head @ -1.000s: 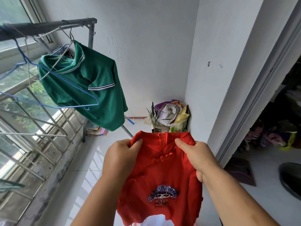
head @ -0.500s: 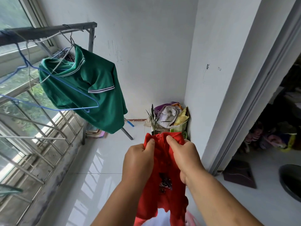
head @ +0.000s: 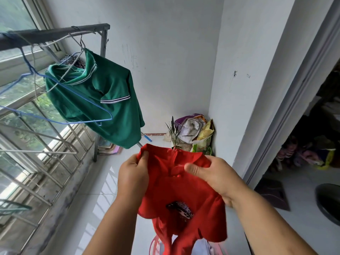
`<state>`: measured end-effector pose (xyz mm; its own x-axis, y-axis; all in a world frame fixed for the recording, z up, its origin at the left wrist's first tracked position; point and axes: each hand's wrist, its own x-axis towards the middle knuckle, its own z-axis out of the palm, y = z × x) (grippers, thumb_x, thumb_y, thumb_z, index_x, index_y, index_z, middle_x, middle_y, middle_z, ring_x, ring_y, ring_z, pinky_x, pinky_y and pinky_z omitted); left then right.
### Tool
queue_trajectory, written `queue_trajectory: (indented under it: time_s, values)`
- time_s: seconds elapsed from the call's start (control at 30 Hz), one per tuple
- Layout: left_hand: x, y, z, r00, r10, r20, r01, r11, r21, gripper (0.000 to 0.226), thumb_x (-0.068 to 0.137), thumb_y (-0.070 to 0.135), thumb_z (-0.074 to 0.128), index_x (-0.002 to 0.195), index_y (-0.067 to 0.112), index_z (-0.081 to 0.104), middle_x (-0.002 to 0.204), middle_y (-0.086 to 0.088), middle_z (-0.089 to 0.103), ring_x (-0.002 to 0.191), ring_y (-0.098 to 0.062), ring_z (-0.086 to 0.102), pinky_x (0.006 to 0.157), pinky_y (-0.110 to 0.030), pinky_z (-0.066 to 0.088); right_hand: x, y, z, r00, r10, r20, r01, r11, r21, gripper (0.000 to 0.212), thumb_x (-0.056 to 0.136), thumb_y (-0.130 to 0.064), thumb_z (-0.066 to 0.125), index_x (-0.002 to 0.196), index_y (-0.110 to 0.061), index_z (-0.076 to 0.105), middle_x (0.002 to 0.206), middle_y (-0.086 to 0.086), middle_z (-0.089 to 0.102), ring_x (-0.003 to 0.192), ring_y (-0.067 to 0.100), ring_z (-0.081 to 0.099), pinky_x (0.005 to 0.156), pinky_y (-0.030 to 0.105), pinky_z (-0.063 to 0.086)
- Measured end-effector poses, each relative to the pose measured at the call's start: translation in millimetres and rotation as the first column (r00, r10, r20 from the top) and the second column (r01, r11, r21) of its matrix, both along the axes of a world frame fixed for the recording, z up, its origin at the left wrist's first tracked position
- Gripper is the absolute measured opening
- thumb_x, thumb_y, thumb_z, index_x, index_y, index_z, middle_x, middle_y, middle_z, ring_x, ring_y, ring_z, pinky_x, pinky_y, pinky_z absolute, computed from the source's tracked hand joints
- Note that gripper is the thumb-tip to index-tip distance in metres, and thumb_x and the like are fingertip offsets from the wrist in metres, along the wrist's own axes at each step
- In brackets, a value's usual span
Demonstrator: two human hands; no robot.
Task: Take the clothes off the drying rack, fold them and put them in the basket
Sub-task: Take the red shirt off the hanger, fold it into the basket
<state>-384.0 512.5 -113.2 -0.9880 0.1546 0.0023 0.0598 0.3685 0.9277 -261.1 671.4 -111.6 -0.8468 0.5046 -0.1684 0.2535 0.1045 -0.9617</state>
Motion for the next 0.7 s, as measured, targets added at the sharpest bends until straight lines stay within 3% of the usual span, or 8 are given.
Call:
queue_trajectory:
  time_s: [0.07, 0.1, 0.17, 0.23, 0.33, 0.43, 0.57, 0.7]
  values:
    - [-5, -5, -1, 1.0, -0.008, 0.007, 0.008, 0.999, 0.035, 0.038, 0.096, 0.043, 0.053, 0.078, 0.012, 0.065, 0.055, -0.003, 0.046, 0.05, -0.019, 0.039, 0.054, -0.037, 0.035, 6, 2, 4, 0.982, 0.17, 0.087, -0.173, 0.984, 0.037, 0.049, 0.059, -0.048, 0.089, 0.099, -0.023, 0.075, 0.092, -0.004, 0.077, 0.09, 0.016, 0.073, 0.091, 0.04, 0.057]
    - [-6, -7, -1, 0.999, -0.034, 0.029, 0.033, 0.998, 0.045, 0.039, 0.095, 0.045, 0.054, 0.08, 0.01, 0.066, 0.052, -0.005, 0.047, 0.05, -0.02, 0.041, 0.054, -0.04, 0.037, 8, 3, 3, 0.981, 0.175, 0.089, -0.18, 0.983, 0.048, 0.04, 0.064, -0.041, 0.088, 0.097, -0.022, 0.076, 0.09, -0.004, 0.078, 0.088, 0.016, 0.074, 0.091, 0.041, 0.057]
    - [-4, -11, 2, 0.984, -0.114, 0.134, 0.099, 0.988, 0.12, 0.038, 0.089, 0.049, 0.06, 0.083, 0.012, 0.069, 0.063, -0.02, 0.064, 0.058, -0.024, 0.055, 0.061, -0.052, 0.051, 7, 6, 2, 0.995, 0.089, 0.05, -0.09, 0.995, 0.03, 0.032, 0.067, -0.042, 0.083, 0.092, -0.023, 0.077, 0.087, -0.004, 0.078, 0.087, 0.017, 0.074, 0.094, 0.042, 0.055]
    - [2, -15, 10, 0.937, -0.23, 0.262, 0.167, 0.956, 0.241, 0.027, 0.087, 0.037, 0.069, 0.088, 0.01, 0.072, 0.082, -0.025, 0.071, 0.072, -0.031, 0.064, 0.079, -0.06, 0.053, 6, 11, 1, 1.0, -0.013, 0.008, 0.014, 0.997, -0.072, 0.038, 0.063, -0.052, 0.078, 0.092, -0.027, 0.077, 0.092, -0.005, 0.078, 0.095, 0.018, 0.072, 0.103, 0.044, 0.048]
    - [5, -25, 19, 0.827, -0.44, 0.349, 0.375, 0.895, 0.24, 0.034, 0.067, 0.027, 0.086, 0.091, 0.006, 0.073, 0.087, -0.02, 0.074, 0.081, -0.034, 0.07, 0.085, -0.055, 0.056, 4, 16, -8, 0.995, -0.095, -0.01, 0.091, 0.97, -0.223, 0.041, 0.061, -0.056, 0.077, 0.092, -0.028, 0.077, 0.099, -0.001, 0.077, 0.104, 0.02, 0.069, 0.107, 0.046, 0.044]
    - [7, -29, 22, 0.732, -0.579, 0.359, 0.58, 0.806, 0.119, 0.042, 0.057, 0.025, 0.091, 0.094, 0.012, 0.074, 0.09, -0.015, 0.075, 0.085, -0.035, 0.072, 0.081, -0.047, 0.059, 2, 14, -14, 0.989, -0.143, 0.035, 0.147, 0.962, -0.23, 0.055, 0.055, -0.065, 0.082, 0.091, -0.024, 0.077, 0.097, 0.004, 0.077, 0.1, 0.025, 0.07, 0.102, 0.049, 0.049]
    - [14, -20, 20, 0.826, -0.498, 0.264, 0.545, 0.825, -0.15, 0.019, 0.068, 0.025, 0.087, 0.083, 0.023, 0.076, 0.074, 0.001, 0.076, 0.07, -0.018, 0.073, 0.071, -0.034, 0.061, -1, 13, -20, 0.976, -0.204, 0.072, 0.215, 0.947, -0.238, 0.056, 0.054, -0.063, 0.079, 0.089, -0.02, 0.077, 0.095, 0.007, 0.077, 0.097, 0.028, 0.071, 0.099, 0.05, 0.051]
    - [14, -13, 8, 0.916, -0.367, 0.16, 0.388, 0.913, -0.127, 0.008, 0.074, 0.037, 0.081, 0.077, 0.033, 0.076, 0.068, 0.0, 0.074, 0.068, -0.024, 0.073, 0.072, -0.047, 0.06, -4, 15, -21, 0.972, -0.219, 0.09, 0.235, 0.943, -0.238, 0.063, 0.044, -0.068, 0.078, 0.087, -0.022, 0.078, 0.092, 0.003, 0.077, 0.095, 0.027, 0.071, 0.1, 0.048, 0.051]
